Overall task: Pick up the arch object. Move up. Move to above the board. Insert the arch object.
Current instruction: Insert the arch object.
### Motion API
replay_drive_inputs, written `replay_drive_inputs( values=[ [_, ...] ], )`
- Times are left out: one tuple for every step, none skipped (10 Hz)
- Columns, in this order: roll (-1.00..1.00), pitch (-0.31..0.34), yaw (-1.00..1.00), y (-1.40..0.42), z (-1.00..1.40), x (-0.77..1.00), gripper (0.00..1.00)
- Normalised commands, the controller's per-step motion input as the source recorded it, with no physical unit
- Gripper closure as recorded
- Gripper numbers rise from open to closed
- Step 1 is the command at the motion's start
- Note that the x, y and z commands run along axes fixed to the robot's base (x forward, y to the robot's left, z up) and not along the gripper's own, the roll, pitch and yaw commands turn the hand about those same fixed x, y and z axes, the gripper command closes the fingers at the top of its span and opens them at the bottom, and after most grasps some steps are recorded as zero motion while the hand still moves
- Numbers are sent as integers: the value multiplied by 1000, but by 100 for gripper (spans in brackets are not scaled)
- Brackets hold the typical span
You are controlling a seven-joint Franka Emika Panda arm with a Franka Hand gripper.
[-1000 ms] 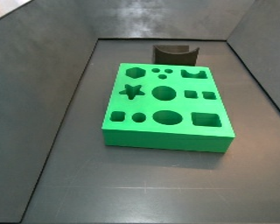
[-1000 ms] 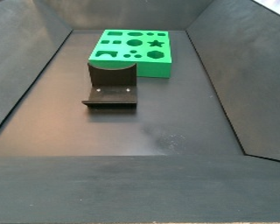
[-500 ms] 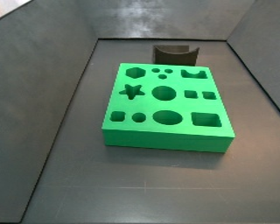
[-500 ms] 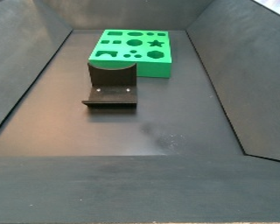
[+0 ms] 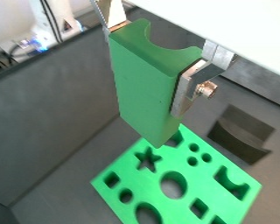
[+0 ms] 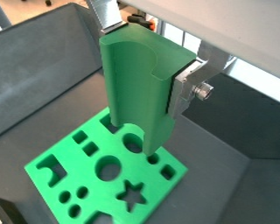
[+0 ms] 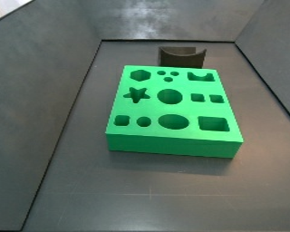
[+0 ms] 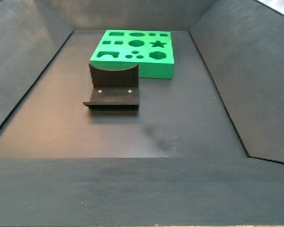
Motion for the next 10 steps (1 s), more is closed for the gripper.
replay_drive_inputs(
  values=[
    [96,-171,-17,283,-357,977,100],
    [181,-26,0,360,-317,1000,100],
    [174,51,0,400,-351,1000,100],
    [146,96,0,340,-440,1000,100],
    [107,93,0,297,-371,1000,100],
    [3,131,-86,291,-183,1000,100],
    [0,134,-100,260,-171,1000,100],
    [0,129,-111,280,-194,1000,100],
    [0,110,-74,320,-260,1000,100],
    [0,99,-71,286,-306,1000,100]
  ],
)
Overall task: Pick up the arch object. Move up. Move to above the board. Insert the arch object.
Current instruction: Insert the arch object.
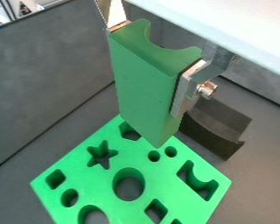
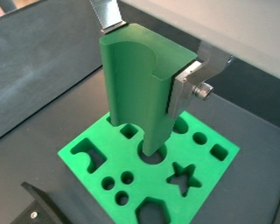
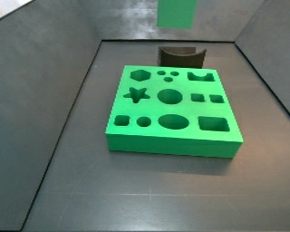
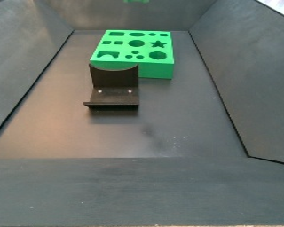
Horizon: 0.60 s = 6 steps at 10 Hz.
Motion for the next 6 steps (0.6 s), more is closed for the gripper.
replay_drive_inputs(
  values=[
    [3,97,-46,277,-326,1000,100],
    [11,63,-34,251,-366,1000,100],
    [53,0,-26,183,-477,1000,100],
    [63,0,-20,166,-523,1000,100],
    [4,-26,-23,226,-511,1000,100],
    [0,-96,0,240,-514,1000,100]
  ],
)
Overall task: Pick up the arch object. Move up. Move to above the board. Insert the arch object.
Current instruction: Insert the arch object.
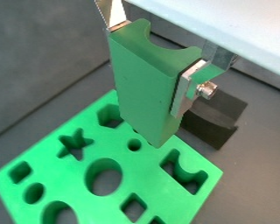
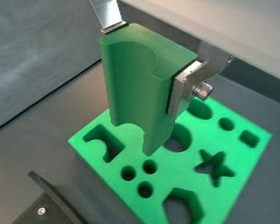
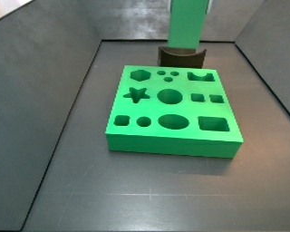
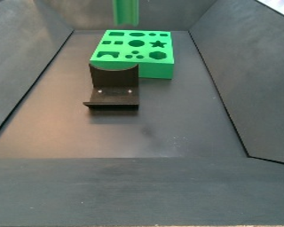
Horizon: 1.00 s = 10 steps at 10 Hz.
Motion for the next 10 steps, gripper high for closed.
replay_drive_inputs(
  values=[
    [0,-130,0,211,-509,1000,100],
    [0,-127,-23,151,-529,1000,100],
    [0,-153,-49,86,-526,1000,100],
    [0,-161,-43,60,-523,1000,100],
    [0,-147,-49,29,-517,1000,100],
    [66,-130,-57,0,-400,1000,100],
    [230,-77,-66,-11,-274,1000,100],
    [383,0,-34,-94,-91,951,100],
    [436,99,-69,-3,0,689,100],
    [200,91,-120,0,-157,346,100]
  ],
)
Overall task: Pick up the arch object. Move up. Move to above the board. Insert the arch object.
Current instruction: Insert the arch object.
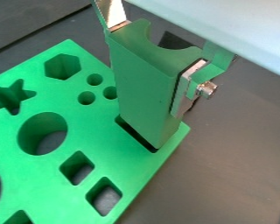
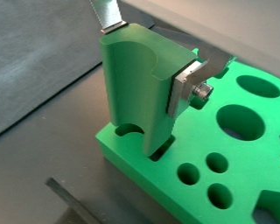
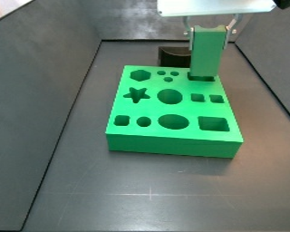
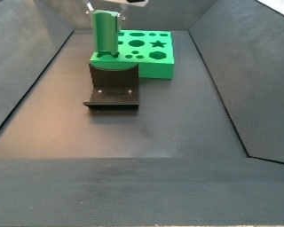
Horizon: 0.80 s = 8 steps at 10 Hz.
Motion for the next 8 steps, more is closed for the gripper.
replay_drive_inputs(
  values=[
    [69,40,-3,0,-83,63,100],
    [29,0,0,46,0,0,100],
    [0,0,166,0,-311,0,100],
    [-66,0,303,9,-249,0,100],
    [0,1,463,0,-169,-26,100],
    [-46,7,434,-91,-129,0,100],
    [-80,0,323,-74,-83,0,100],
    [-34,7,149,0,-183,0,100]
  ],
)
